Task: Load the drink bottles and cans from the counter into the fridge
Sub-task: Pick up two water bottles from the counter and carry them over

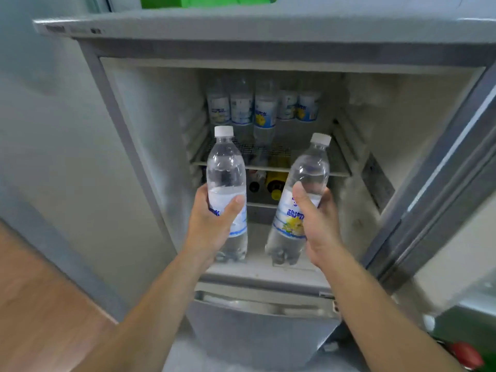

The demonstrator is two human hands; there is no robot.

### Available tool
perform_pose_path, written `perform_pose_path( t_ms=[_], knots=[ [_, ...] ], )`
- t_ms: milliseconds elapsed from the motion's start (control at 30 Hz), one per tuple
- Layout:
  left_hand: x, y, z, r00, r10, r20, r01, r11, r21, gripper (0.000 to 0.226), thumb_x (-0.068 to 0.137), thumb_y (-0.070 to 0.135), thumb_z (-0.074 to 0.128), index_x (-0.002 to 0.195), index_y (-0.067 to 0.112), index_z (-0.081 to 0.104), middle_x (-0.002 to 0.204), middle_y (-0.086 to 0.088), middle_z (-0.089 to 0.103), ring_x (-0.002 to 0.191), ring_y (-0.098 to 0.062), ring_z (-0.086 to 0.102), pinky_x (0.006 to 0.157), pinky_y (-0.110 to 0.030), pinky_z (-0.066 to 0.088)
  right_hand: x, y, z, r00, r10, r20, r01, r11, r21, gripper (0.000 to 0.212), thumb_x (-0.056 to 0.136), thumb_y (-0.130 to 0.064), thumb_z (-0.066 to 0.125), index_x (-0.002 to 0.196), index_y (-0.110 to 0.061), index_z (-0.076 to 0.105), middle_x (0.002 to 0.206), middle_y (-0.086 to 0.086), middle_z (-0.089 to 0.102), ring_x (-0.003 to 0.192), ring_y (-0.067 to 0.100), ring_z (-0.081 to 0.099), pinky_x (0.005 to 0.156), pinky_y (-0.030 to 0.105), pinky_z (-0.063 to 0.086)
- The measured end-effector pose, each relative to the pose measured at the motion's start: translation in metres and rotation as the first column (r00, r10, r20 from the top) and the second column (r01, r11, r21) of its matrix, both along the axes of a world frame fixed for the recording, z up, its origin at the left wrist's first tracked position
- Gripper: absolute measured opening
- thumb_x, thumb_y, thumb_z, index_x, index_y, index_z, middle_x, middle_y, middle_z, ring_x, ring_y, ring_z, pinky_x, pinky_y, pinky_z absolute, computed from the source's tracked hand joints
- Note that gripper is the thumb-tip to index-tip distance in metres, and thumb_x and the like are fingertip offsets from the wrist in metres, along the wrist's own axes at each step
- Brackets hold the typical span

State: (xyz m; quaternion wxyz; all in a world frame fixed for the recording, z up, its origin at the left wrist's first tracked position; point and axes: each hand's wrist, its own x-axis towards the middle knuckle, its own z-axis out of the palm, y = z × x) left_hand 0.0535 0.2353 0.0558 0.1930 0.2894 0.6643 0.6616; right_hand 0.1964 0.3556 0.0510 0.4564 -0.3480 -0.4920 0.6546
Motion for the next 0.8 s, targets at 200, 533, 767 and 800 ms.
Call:
perform_pose_path(
  t_ms=[200,533,767,800],
  knots=[
    [-0.072,0.062,0.043,0.995,0.044,-0.093,-0.033,0.992,0.123,0.042,0.081,0.02,0.079,0.114,0.021,0.052,0.094,0.012,0.067,0.077,0.005,0.067,0.061,-0.009,0.051,-0.049,0.058,0.049,0.978,-0.179,-0.111,0.19,0.977,0.101,0.038,0.08,-0.032,0.081,0.11,-0.029,0.059,0.098,-0.012,0.074,0.09,0.007,0.073,0.077,0.03,0.061],
    [-0.13,0.149,0.062,0.986,0.031,-0.163,0.001,0.982,0.188,0.046,0.081,0.02,0.078,0.117,0.023,0.049,0.107,0.005,0.062,0.085,0.005,0.062,0.061,-0.006,0.048,-0.111,0.118,0.078,0.97,-0.243,-0.025,0.242,0.942,0.231,0.059,0.086,-0.03,0.075,0.135,-0.021,0.043,0.132,0.007,0.057,0.117,0.024,0.061,0.1,0.049,0.052],
    [-0.151,0.186,0.052,0.96,0.169,-0.221,-0.135,0.978,0.16,0.067,0.079,0.022,0.079,0.136,0.009,0.048,0.131,-0.012,0.055,0.119,-0.024,0.055,0.095,-0.029,0.047,-0.135,0.145,0.071,0.962,-0.263,0.073,0.238,0.938,0.254,0.068,0.085,-0.035,0.075,0.141,-0.02,0.04,0.129,0.006,0.057,0.114,0.024,0.061,0.085,0.035,0.056],
    [-0.154,0.189,0.051,0.958,0.177,-0.225,-0.144,0.977,0.154,0.066,0.079,0.023,0.079,0.136,0.009,0.048,0.132,-0.011,0.055,0.119,-0.023,0.055,0.095,-0.027,0.046,-0.14,0.147,0.07,0.961,-0.263,0.087,0.23,0.932,0.28,0.067,0.086,-0.033,0.075,0.141,-0.019,0.04,0.13,0.007,0.057,0.116,0.025,0.06,0.087,0.036,0.056]
  ],
)
